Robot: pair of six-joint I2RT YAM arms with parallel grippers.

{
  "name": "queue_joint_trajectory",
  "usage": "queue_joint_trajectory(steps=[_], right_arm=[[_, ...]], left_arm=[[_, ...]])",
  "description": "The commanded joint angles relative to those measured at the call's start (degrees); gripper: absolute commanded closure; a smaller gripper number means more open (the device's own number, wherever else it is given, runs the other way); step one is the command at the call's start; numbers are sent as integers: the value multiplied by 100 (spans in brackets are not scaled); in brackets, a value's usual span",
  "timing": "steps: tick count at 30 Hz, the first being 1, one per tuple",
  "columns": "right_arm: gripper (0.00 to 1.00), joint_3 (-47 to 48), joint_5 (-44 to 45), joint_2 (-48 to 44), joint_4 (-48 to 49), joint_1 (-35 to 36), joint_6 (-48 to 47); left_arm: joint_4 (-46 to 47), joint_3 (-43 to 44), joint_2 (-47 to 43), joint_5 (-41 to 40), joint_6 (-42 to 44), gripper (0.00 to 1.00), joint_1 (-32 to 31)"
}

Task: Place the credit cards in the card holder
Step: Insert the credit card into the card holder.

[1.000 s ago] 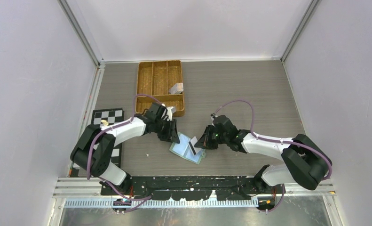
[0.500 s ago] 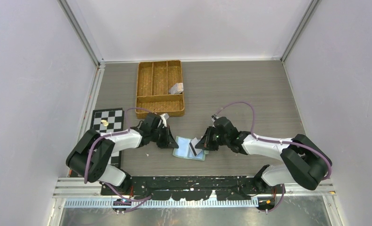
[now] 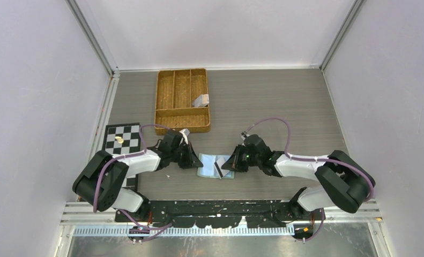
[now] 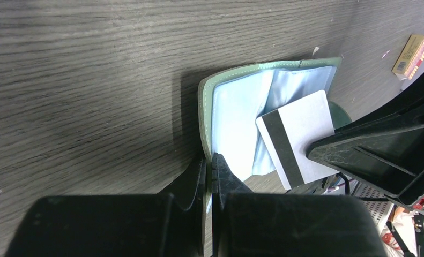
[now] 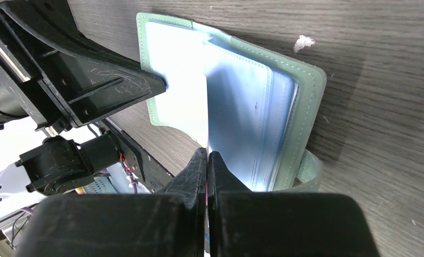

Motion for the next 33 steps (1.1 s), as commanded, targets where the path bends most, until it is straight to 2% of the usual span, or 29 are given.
queue_joint_trajectory(steps=[1,20,33], right_arm=[[100,-22,-13,142,420,26,51],[100,322,77,986,714,29,25],[100,401,497,1465,884,30,137]], left_arm=[[210,-64,16,-192,-18,100,4],[175,-13,122,-70,-10,100,4],[252,-71,126,44,-127,100,-16]])
